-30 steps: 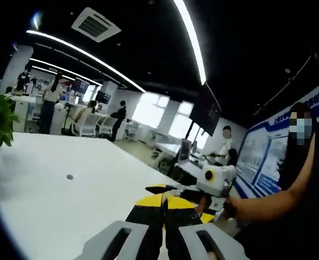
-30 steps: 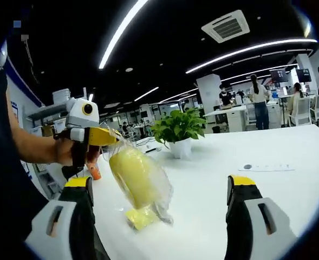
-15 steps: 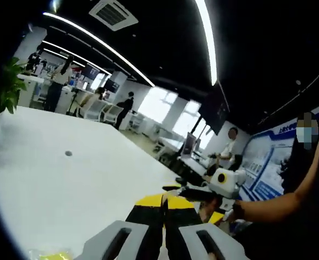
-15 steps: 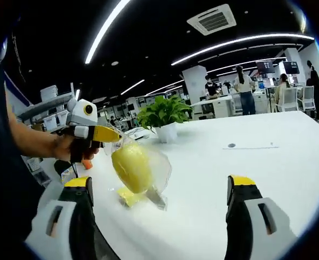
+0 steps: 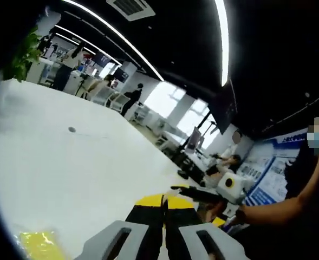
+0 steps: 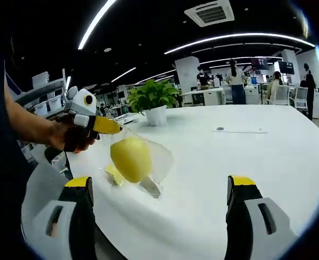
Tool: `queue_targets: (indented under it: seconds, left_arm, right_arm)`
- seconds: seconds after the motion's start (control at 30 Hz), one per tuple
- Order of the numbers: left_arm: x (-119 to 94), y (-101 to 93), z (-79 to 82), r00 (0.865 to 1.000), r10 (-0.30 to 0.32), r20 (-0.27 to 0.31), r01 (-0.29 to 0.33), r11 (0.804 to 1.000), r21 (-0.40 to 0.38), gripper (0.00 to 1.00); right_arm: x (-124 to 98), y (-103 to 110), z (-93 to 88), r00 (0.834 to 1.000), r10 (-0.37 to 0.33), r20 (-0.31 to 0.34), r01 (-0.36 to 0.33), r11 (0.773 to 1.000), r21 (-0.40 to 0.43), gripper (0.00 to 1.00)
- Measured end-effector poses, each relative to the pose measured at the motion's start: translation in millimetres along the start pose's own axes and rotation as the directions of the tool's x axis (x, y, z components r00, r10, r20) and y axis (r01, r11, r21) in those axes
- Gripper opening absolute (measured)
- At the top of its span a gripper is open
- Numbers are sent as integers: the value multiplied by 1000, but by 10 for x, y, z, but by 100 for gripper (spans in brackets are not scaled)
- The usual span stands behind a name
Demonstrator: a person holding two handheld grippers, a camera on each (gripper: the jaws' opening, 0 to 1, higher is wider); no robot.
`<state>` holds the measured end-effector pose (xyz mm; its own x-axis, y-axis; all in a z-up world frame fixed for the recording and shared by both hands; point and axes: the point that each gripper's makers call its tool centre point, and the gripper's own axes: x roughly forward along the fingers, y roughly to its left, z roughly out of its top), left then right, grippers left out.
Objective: Compare the silicone blocks by pressing each to a similar depth, holding the contact briefly, and releasing to observe deformation and rebound differences across the visible hardness samples.
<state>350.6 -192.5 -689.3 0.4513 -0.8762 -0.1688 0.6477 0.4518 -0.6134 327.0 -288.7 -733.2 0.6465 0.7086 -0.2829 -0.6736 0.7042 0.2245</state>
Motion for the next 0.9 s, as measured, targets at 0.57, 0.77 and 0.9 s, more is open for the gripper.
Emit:
queue_targets:
  seconds: [0.57, 0.77, 0.9]
  left_arm:
    - [37, 297, -334, 999, 20, -40, -25, 991, -134, 0]
    - [44, 681, -300, 988, 156, -20, -157, 979, -128, 0]
    - [89, 849, -276, 980, 194, -31, -196, 980, -47, 0]
  right_arm:
    - [-6, -5, -156, 999, 12, -40, -10, 998, 61, 96]
    - [0, 62, -284, 996, 27, -88, -20, 997, 72, 96]
    - [-21, 47, -282, 997, 18, -81, -12, 997, 79, 96]
